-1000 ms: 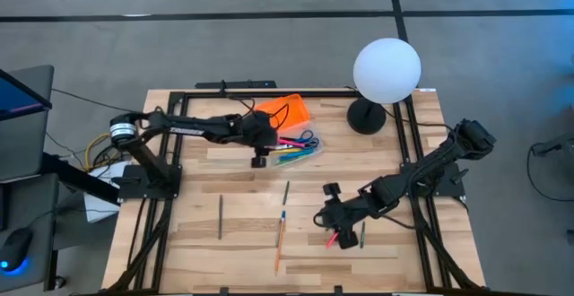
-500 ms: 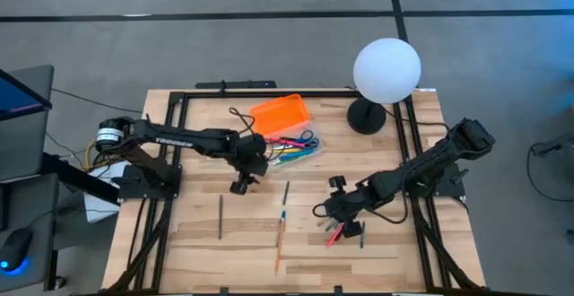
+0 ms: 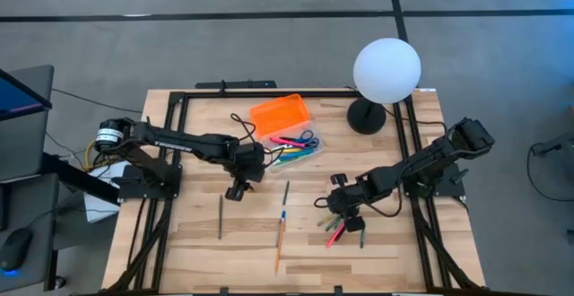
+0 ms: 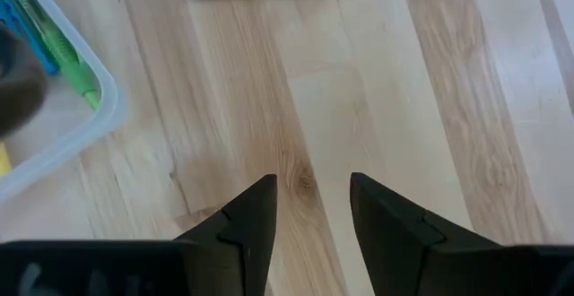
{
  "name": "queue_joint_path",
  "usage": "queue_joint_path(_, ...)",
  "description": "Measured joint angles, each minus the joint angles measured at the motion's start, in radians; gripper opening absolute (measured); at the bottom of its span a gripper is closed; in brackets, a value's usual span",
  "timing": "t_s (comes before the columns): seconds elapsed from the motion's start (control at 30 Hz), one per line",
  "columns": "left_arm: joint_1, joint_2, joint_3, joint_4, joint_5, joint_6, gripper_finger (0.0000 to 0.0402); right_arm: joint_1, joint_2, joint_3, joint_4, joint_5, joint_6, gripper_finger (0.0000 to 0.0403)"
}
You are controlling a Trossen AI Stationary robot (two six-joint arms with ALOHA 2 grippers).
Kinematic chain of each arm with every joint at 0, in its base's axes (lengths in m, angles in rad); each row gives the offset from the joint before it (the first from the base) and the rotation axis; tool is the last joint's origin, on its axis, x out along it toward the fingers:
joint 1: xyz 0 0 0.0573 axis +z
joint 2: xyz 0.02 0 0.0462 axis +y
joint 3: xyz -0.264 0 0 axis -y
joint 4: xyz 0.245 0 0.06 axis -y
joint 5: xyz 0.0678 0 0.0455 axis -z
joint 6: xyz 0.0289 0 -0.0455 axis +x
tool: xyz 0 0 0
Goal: Pick & place school supplies into a supply box
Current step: Put the yellow pencil into the supply box
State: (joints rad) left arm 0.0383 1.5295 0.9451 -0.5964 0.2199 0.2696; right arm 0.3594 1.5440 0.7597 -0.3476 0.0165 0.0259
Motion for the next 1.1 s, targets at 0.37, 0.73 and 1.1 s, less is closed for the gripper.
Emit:
queue_joint_path(0.37,0.000,0.000,0.000,-0.004,-0.001,-0.001,0.0136,0.053,0.033,0.001,0.095,0.005,-0.035,0.0116)
queue_joint_path(0.73,0.000,0.001,0.000,-0.017,0.000,-0.008,0.0136,0.033,0.136,0.006,0.104,0.005,-0.025,0.0116)
queue_joint_path(1.1,0.000,0.001,0.000,-0.021,0.004,-0.015,0.0136,-0.018,0.113,0.008,-0.041,-0.003,0.026,0.0077)
